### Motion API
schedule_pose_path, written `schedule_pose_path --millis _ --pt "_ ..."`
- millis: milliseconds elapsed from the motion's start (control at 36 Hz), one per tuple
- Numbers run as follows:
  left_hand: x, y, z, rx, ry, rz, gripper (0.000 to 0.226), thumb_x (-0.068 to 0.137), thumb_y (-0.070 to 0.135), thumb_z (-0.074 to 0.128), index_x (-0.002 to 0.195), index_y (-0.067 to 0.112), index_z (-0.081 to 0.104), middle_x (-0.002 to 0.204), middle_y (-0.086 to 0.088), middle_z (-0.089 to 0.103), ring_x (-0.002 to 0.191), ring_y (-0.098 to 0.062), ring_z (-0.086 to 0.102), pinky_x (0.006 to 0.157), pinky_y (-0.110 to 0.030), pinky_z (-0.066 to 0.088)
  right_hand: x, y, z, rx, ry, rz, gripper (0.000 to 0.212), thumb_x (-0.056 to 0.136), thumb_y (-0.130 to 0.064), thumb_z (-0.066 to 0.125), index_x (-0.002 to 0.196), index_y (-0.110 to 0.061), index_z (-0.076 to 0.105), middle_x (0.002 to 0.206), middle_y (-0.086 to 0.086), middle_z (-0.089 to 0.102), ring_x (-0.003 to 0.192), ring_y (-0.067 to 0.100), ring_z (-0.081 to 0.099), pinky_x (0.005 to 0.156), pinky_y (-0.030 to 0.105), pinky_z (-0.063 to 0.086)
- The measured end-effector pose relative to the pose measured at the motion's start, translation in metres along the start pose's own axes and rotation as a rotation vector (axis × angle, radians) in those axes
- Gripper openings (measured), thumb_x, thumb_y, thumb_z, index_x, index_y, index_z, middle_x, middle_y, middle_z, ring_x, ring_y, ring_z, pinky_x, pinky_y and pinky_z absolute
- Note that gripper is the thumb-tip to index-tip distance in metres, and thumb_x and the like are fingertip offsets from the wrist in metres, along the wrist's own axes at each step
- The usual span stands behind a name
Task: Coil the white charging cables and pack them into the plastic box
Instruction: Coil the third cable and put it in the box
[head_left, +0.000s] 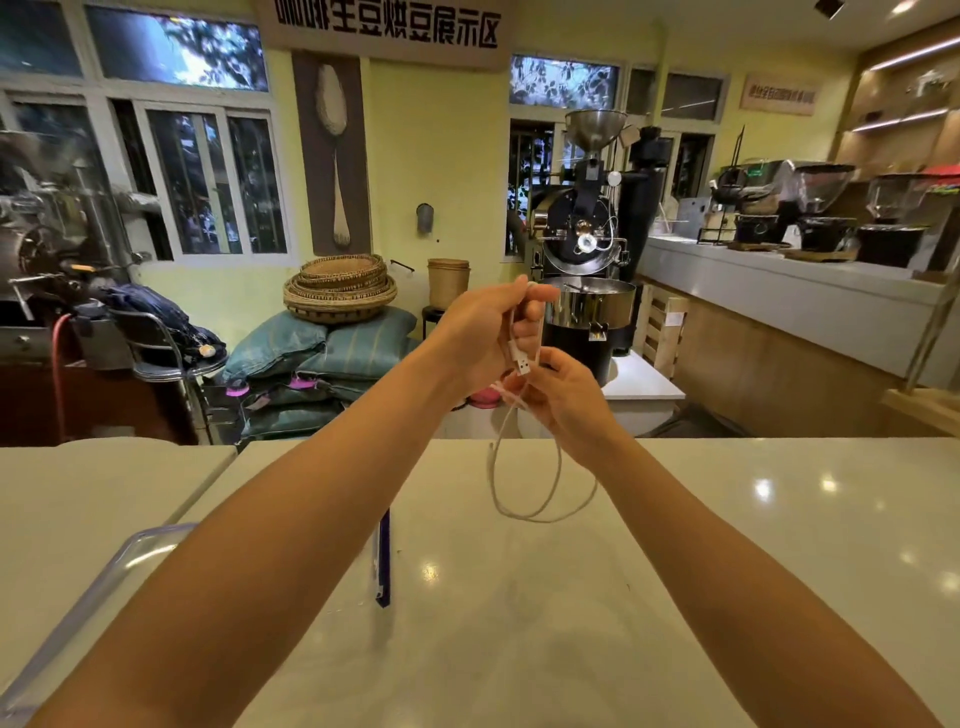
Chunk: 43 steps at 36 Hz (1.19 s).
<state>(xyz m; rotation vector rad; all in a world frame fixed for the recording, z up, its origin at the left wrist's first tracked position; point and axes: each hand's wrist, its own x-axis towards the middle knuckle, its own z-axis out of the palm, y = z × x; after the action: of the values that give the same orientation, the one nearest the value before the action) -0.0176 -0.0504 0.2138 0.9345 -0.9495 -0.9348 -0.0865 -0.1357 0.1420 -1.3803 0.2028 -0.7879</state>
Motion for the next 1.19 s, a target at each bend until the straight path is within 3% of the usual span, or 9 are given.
schedule_pose_path --millis 83,222,361,444,639,778,972,1028,1194 --pt "0.0 0.002 0.001 0.02 -0.002 0.039 0.033 0.098 0.016 0.03 0.084 0.004 0.058 0.056 0.003 0.045 0.044 -0.004 0.037 0.042 -0.014 0.034 0.001 0.003 0.005 0.092 0.037 0.033 0.022 0.096 -0.006 0.039 0.082 -0.012 0.055 0.051 -0.002 0.055 0.042 0.003 0.055 0.053 0.02 0.05" --pt "0.002 0.006 0.003 -0.006 -0.015 0.089 0.028 0.096 0.01 0.036 0.08 0.006 0.059 0.049 0.007 0.054 0.041 -0.001 0.046 0.045 -0.013 0.041 0.0 0.01 0.01 0.004 -0.002 0.03 0.025 0.095 -0.012 0.044 0.076 -0.017 0.059 0.044 -0.007 0.051 0.039 0.004 0.045 0.048 0.017 0.039" --pt "0.003 0.017 0.004 0.005 -0.072 0.131 0.023 0.094 0.007 0.04 0.079 0.007 0.058 0.05 0.007 0.061 0.044 0.0 0.054 0.051 -0.012 0.048 -0.01 0.028 0.013 -0.357 -0.078 0.074 0.026 0.095 -0.006 0.044 0.114 0.001 0.06 0.062 0.001 0.046 0.055 0.009 0.041 0.048 0.009 0.039" --pt "0.005 0.017 -0.004 0.035 -0.044 0.152 0.024 0.093 0.004 0.042 0.076 0.007 0.059 0.052 0.005 0.064 0.047 -0.002 0.058 0.055 -0.013 0.051 -0.011 0.034 0.011 -0.435 -0.029 0.068 0.029 0.095 -0.008 0.044 0.119 0.003 0.058 0.062 0.0 0.047 0.055 0.008 0.042 0.048 0.007 0.039" --pt "0.014 0.002 -0.028 0.38 0.189 0.303 0.025 0.093 0.003 0.044 0.07 0.011 0.053 0.053 0.004 0.063 0.045 0.001 0.056 0.054 -0.011 0.049 -0.016 0.02 0.013 -0.611 -0.093 0.003 0.028 0.097 -0.014 0.041 0.106 0.0 0.063 0.053 -0.002 0.042 0.04 0.0 0.038 0.042 0.005 0.031" --pt "0.016 -0.009 -0.044 0.681 0.223 0.356 0.028 0.092 0.002 0.046 0.066 0.013 0.051 0.065 -0.003 0.056 0.044 0.005 0.054 0.053 -0.007 0.047 -0.019 0.002 0.013 -0.712 -0.083 -0.086 0.023 0.096 -0.015 0.043 0.074 -0.015 0.052 0.055 -0.002 0.044 0.047 0.005 0.038 0.042 0.006 0.032" --pt "0.014 -0.031 -0.054 0.976 0.158 0.279 0.033 0.091 0.003 0.047 0.062 0.018 0.046 0.063 -0.001 0.055 0.054 0.0 0.054 0.065 -0.023 0.047 -0.011 -0.028 0.004 -1.019 -0.103 -0.257 0.022 0.089 -0.018 0.055 0.091 0.001 0.067 0.06 -0.008 0.047 0.055 0.004 0.041 0.053 0.012 0.032" --pt "0.009 -0.036 -0.053 1.012 0.134 0.22 0.034 0.093 0.006 0.045 0.061 0.017 0.043 0.064 -0.004 0.055 0.059 -0.012 0.053 0.063 -0.024 0.046 -0.006 -0.039 -0.002 -1.068 -0.083 -0.313 0.021 0.086 -0.02 0.06 0.086 -0.001 0.068 0.058 -0.01 0.046 0.053 0.002 0.04 0.05 0.009 0.034" --pt "-0.009 -0.038 -0.041 0.794 0.003 0.091 0.034 0.098 0.012 0.031 0.069 0.015 0.05 0.06 0.0 0.047 0.041 0.003 0.043 0.047 -0.01 0.035 0.013 -0.062 -0.012 -1.125 -0.056 -0.362 0.024 0.077 -0.025 0.07 0.083 -0.002 0.069 0.063 -0.008 0.052 0.061 0.003 0.046 0.063 0.018 0.043"
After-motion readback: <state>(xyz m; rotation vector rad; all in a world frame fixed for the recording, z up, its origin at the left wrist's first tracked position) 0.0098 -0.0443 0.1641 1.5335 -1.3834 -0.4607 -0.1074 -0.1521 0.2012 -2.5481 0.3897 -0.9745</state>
